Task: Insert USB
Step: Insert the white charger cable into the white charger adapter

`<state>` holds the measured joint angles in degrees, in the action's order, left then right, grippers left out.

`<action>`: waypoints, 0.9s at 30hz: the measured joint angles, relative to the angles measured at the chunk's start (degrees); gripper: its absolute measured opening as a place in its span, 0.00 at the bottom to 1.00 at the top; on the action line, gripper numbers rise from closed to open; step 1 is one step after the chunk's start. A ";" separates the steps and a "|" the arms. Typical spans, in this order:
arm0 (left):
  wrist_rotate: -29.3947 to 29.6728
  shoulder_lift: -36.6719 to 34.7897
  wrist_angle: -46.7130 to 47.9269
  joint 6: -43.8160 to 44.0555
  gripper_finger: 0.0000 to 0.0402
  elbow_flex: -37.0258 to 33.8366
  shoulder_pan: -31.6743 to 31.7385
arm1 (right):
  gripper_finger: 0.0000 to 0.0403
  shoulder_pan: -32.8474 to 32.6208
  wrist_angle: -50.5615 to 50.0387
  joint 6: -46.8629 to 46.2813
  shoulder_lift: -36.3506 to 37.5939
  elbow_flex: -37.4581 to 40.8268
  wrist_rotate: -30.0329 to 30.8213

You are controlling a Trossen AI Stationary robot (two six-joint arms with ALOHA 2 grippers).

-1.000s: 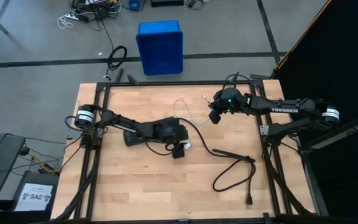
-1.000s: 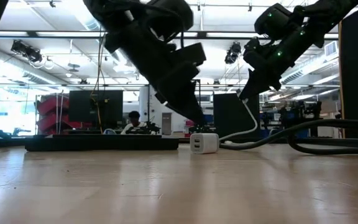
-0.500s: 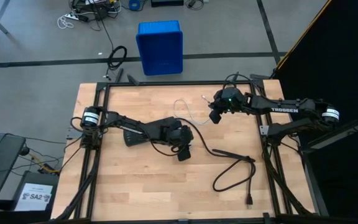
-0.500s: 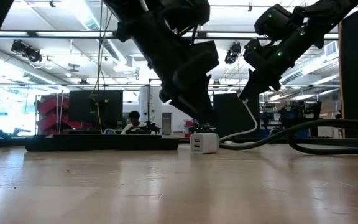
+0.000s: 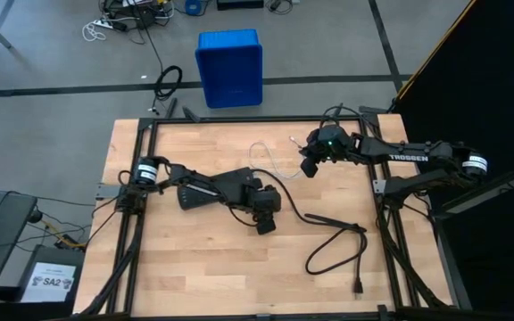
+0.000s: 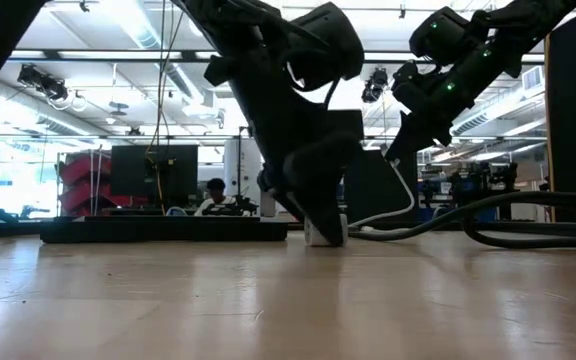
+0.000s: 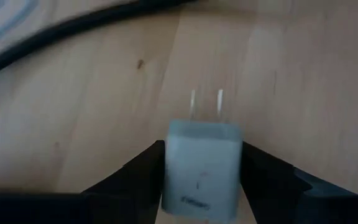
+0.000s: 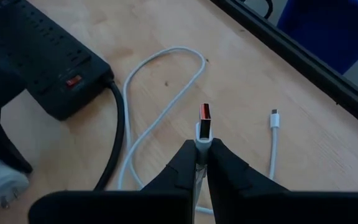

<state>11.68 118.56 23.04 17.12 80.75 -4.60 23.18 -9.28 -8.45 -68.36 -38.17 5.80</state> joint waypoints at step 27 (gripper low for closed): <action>9.92 -27.29 -42.75 -21.63 0.31 -20.16 -0.23 | 0.00 -10.19 12.82 3.65 -0.04 2.51 -8.59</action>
<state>21.60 91.27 -19.71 -4.51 60.59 -4.84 12.99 3.55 -4.80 -68.40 -35.66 -2.79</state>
